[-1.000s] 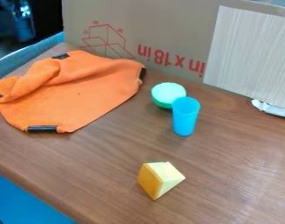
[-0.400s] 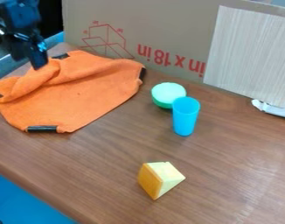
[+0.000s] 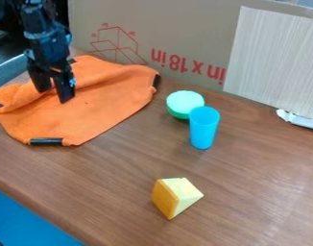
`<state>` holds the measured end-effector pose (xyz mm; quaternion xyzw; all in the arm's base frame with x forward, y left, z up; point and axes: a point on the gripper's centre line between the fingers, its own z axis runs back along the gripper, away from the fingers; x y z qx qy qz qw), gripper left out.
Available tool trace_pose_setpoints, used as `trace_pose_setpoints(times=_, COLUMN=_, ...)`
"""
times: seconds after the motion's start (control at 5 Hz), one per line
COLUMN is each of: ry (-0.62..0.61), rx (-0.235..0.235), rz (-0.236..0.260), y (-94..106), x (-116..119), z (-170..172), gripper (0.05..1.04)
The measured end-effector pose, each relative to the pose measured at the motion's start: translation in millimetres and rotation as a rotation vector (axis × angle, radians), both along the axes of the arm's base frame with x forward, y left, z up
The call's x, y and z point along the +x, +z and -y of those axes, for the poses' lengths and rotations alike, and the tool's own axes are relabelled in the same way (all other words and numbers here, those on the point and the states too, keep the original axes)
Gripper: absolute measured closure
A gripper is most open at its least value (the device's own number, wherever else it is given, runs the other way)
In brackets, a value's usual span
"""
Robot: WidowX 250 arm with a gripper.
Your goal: Pull the bottom right corner of the cloth next to the cheese
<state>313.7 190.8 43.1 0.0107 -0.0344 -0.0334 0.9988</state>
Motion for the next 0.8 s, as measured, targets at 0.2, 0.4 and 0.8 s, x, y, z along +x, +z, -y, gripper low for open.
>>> trace_pose_setpoints(times=0.2, ry=-0.006, rx=-0.002, rz=0.043, y=-6.7, x=6, z=0, gripper=0.085)
trace_pose_setpoints(times=0.4, ry=-0.06, rx=-0.04, rz=0.083, y=-16.8, x=6, z=10, gripper=0.085)
trace_pose_setpoints(times=0.8, ry=-0.086, rx=-0.07, rz=0.076, y=-16.1, x=-11, z=20, gripper=0.085)
